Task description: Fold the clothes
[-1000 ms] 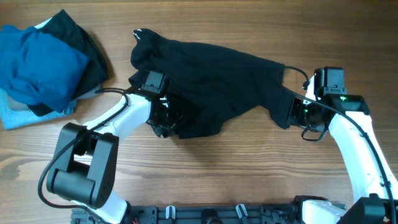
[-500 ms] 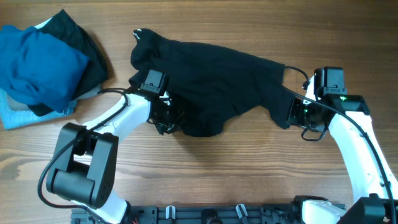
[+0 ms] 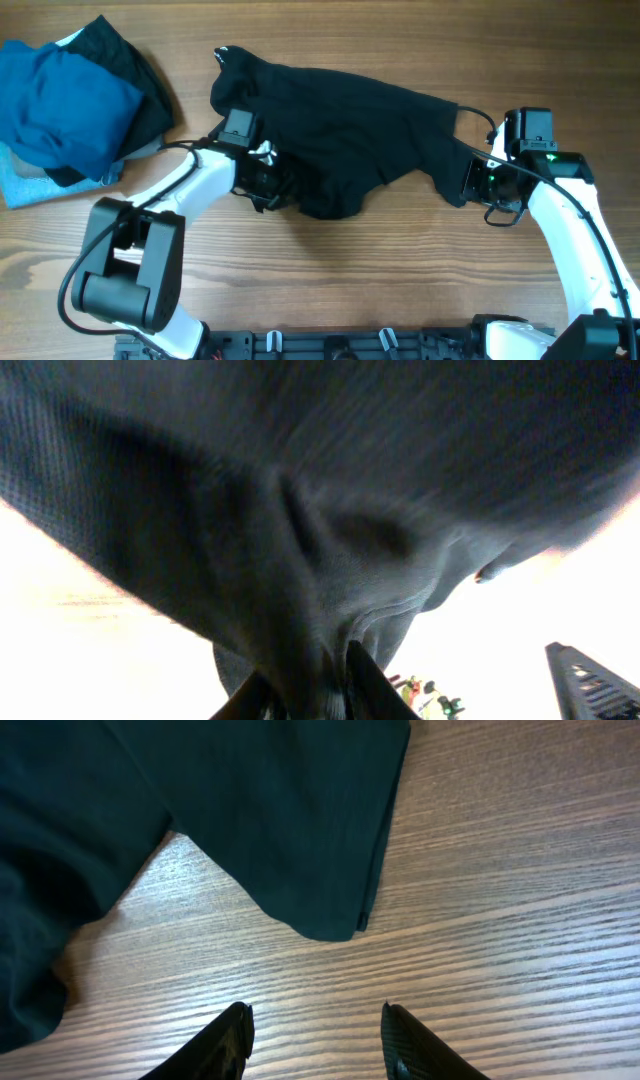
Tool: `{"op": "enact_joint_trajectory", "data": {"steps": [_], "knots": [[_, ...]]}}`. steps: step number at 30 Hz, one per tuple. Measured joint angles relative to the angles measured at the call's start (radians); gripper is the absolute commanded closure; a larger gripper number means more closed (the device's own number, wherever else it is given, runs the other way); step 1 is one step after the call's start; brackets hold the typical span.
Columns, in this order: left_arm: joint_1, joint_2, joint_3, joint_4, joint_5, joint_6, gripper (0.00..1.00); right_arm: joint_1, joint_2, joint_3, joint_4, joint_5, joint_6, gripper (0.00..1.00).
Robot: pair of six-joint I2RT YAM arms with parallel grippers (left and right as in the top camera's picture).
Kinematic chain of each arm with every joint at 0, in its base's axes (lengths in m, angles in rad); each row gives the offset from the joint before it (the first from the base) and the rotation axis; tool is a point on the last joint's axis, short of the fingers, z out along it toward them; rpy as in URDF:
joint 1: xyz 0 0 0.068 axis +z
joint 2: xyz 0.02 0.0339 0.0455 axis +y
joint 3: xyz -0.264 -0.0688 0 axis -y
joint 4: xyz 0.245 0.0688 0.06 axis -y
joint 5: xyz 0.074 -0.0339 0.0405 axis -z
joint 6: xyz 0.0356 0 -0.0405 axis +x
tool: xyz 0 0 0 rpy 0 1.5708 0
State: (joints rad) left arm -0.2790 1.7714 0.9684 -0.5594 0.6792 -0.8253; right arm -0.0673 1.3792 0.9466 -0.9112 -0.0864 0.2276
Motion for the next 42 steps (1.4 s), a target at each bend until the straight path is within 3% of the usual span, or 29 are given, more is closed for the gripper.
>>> {"op": "enact_joint_trajectory", "data": {"steps": [3,7,11,20,24,28,37,42], "knots": [[0.047,0.0,0.0,0.026,0.012,0.012,0.65,0.0,0.007,0.0,-0.006,0.0,0.0,0.53],[0.083,0.0,0.0,0.098,0.011,0.017,0.69,0.0,0.01,0.0,-0.008,0.0,0.0,0.53],[0.079,0.0,0.001,0.095,0.01,0.019,0.65,0.0,0.01,0.0,-0.009,0.0,0.0,0.53],[-0.065,0.0,0.002,-0.022,-0.006,0.02,0.67,0.0,0.01,0.0,-0.009,0.0,0.0,0.53],[-0.093,0.0,0.002,-0.023,-0.044,0.02,0.71,0.0,0.01,0.0,-0.009,0.0,0.0,0.53],[-0.102,0.0,0.002,-0.024,-0.125,0.025,0.96,0.0,0.01,0.0,-0.009,0.0,0.0,0.53],[-0.08,0.0,0.002,-0.017,-0.197,0.027,0.96,0.0,0.01,-0.004,-0.065,-0.004,0.055,0.53],[0.103,0.0,0.002,-0.029,-0.212,0.036,0.96,0.0,0.012,-0.096,0.02,-0.054,0.129,0.53]]}}
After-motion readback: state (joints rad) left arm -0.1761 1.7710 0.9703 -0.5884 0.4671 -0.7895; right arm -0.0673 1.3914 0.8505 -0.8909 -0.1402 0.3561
